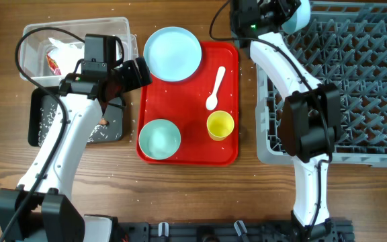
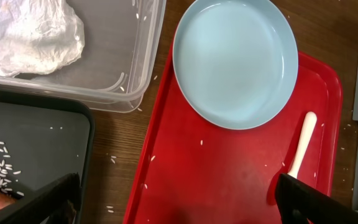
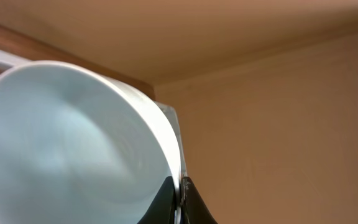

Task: Sort waste into correct bins and load items into the dishwasher rack
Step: 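Place the light-blue bowl upright in the dish rack's back-left slot, then grasp the light-blue plate with the right gripper and carry it to the rack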

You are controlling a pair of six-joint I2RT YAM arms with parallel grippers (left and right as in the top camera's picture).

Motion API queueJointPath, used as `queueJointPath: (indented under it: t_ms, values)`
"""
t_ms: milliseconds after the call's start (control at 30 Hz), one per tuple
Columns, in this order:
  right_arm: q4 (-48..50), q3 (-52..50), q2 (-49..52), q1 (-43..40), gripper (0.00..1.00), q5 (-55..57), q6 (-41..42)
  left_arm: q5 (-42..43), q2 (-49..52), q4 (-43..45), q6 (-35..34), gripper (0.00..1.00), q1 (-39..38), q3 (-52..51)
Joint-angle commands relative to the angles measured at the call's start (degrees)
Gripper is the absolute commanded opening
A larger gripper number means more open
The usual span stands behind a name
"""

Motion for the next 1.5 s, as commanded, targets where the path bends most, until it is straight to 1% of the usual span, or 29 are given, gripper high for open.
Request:
queueJointPath:
  t_ms: [0, 100, 167, 200, 233, 267, 300, 333, 367, 400, 433, 567, 600, 667, 767, 800, 867, 900, 933, 967, 1000, 1033, 1100, 1133, 1167, 1200, 1300, 1467]
  values:
    - [0.0, -2.3, 0.7, -0.6, 0.04, 1.6, 2.7, -0.6, -0.3, 0.2, 0.5, 1.00, 0.3, 0.7]
    - [-0.4, -2.7, 0.7, -1.0, 0.04, 1.3, 5.3, -0.6, -0.3, 0.2, 0.5, 1.00, 0.3, 0.7]
    - [-0.6, -3.0, 0.7, -1.1, 0.04, 0.7, 5.5, -0.6, -0.3, 0.2, 0.5, 1.00, 0.3, 0.7]
    - [-0.7, -3.5, 0.7, -1.0, 0.07, -0.4, 5.5, -0.6, -0.3, 0.2, 0.5, 1.00, 0.3, 0.7]
    - [-0.9, -3.5, 0.7, -0.8, 0.17, -0.4, 5.5, -0.6, -0.3, 0.2, 0.5, 1.00, 0.3, 0.7]
    - [-0.9, -3.5, 0.7, -0.3, 0.36, -0.4, 5.5, -0.6, -0.3, 0.2, 0.5, 1.00, 0.3, 0.7]
    - [-0.9, -3.5, 0.7, 0.2, 0.62, -0.3, 5.5, -0.6, -0.3, 0.2, 0.5, 1.00, 0.3, 0.7]
    - [-0.9, -3.5, 0.7, 0.5, 0.79, -0.4, 5.5, -0.6, -0.3, 0.2, 0.5, 1.00, 0.3, 0.7]
    - [-1.1, -3.5, 0.7, 0.9, 0.93, -1.4, 5.6, -0.6, -0.3, 0.2, 0.5, 1.00, 0.3, 0.7]
    - [-2.1, -3.5, 0.7, 1.3, 0.98, -3.4, 5.8, -0.6, -0.3, 0.2, 0.5, 1.00, 0.3, 0.7]
    - [-3.0, -3.5, 0.7, 1.8, 1.00, -6.1, 5.7, -0.6, -0.3, 0.2, 0.5, 1.00, 0.3, 0.7]
    - [-6.6, -3.5, -1.0, 2.8, 1.00, -16.1, 8.2, -0.6, -0.3, 0.2, 0.5, 1.00, 0.3, 0.7]
    - [-7.8, -3.5, -2.0, 2.8, 1.00, -18.1, 10.1, -0.6, -0.3, 0.2, 0.5, 1.00, 0.3, 0.7]
    - [-12.2, -3.4, -6.0, 2.8, 1.00, -26.1, 15.5, -0.6, -0.3, 0.2, 0.5, 1.00, 0.3, 0.7]
    - [-19.1, -3.4, -13.4, 3.1, 0.99, -45.6, 24.0, -0.6, -0.3, 0.2, 0.5, 1.00, 0.3, 0.7]
    - [-20.6, -3.4, -16.0, 3.1, 0.94, -55.1, 28.7, -0.6, -0.3, 0.2, 0.5, 1.00, 0.3, 0.7]
    - [-20.7, -3.4, -19.4, 3.1, 0.86, -76.2, 42.3, -0.6, -0.3, 0.2, 0.5, 1.00, 0.3, 0.7]
    - [-19.7, -3.4, -19.5, 3.1, 0.85, -84.9, 46.8, -0.6, -0.3, 0.2, 0.5, 1.00, 0.3, 0.7]
    - [-18.4, -3.5, -18.2, 3.5, 0.84, -90.6, 52.2, -0.6, -0.3, 0.2, 0.5, 1.00, 0.3, 0.7]
    - [-17.7, -3.5, -15.9, 4.6, 0.84, -90.8, 54.9, -0.6, -0.3, 0.2, 0.5, 1.00, 0.3, 0.7]
    - [-17.5, -3.5, -13.6, 5.4, 0.79, -90.8, 55.7, -0.6, -0.3, 0.2, 0.5, 1.00, 0.3, 0.7]
    - [-17.6, -3.5, -11.7, 6.1, 0.76, -90.8, 57.6, -0.6, -0.3, 0.2, 0.5, 1.00, 0.3, 0.7]
    - [-18.1, -3.5, -6.0, 8.3, 0.57, -90.6, 65.3, -0.6, -0.3, 0.2, 0.5, 1.00, 0.3, 0.7]
    - [-19.6, -3.5, -3.5, 8.8, 0.41, -88.6, 70.9, -0.6, -0.3, 0.2, 0.5, 1.00, 0.3, 0.7]
    - [-21.2, -3.5, -1.6, 9.1, 0.35, -87.1, 74.8, -0.6, -0.3, 0.2, 0.5, 1.00, 0.3, 0.7]
    - [-22.4, -3.5, -0.2, 9.0, 0.32, -86.7, 76.4, -0.6, -0.3, 0.2, 0.5, 1.00, 0.3, 0.7]
    - [-26.5, -3.5, 1.6, 8.9, 0.32, -82.4, 77.8, -0.6, -0.3, 0.2, 0.5, 1.00, 0.3, 0.7]
    - [-26.7, -3.5, 3.0, 8.9, 0.29, -81.0, 80.7, -0.6, -0.3, 0.2, 0.5, 1.00, 0.3, 0.7]
